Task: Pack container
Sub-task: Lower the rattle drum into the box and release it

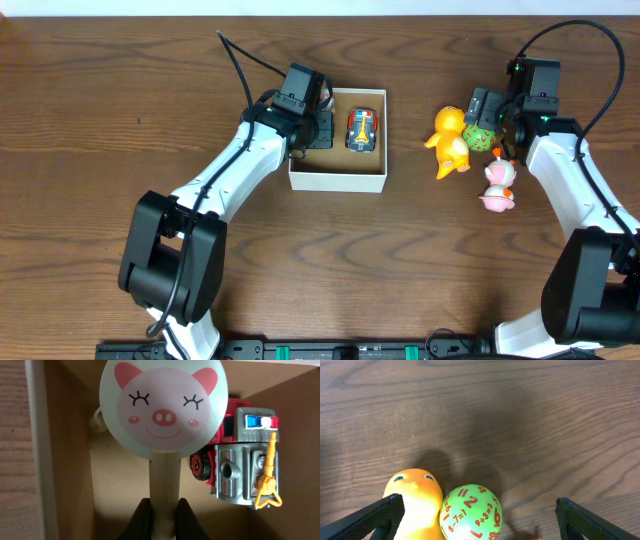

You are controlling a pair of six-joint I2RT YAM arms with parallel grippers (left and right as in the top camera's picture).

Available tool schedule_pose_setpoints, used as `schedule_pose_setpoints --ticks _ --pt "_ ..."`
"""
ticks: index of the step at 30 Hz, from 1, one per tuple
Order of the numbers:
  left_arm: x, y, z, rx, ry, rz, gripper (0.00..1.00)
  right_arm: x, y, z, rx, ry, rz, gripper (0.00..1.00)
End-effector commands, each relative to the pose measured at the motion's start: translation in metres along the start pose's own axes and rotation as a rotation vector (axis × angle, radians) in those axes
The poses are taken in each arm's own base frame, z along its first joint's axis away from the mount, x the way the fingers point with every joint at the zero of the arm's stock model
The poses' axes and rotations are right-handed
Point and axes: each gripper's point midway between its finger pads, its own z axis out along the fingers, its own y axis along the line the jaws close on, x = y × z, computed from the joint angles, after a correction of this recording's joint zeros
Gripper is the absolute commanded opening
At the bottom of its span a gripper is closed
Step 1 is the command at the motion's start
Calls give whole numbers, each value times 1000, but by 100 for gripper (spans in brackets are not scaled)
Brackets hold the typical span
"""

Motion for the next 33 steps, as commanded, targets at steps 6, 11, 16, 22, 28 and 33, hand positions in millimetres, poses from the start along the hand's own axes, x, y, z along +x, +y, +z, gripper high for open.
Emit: schedule_pose_setpoints --ticks 6,11,16,22,28,33 --pt "-3 5 0 -31 -9 -20 6 -9 -2 -2 6 -18 -2 99" --pt "-2 2 0 -20 -4 -18 6 -9 -2 -2 6 -18 -2 99" --pt "1 -4 0 10 9 -17 6 -9 -2 -2 6 -18 -2 99" --pt "11 -9 0 36 53 -17 6 -9 -2 -2 6 -18 -2 99" --pt "13 -9 0 33 59 -16 16 -9 -2 -2 6 -18 -2 99" --pt "13 -9 0 34 60 -16 81 -9 -2 -2 6 -18 -2 99"
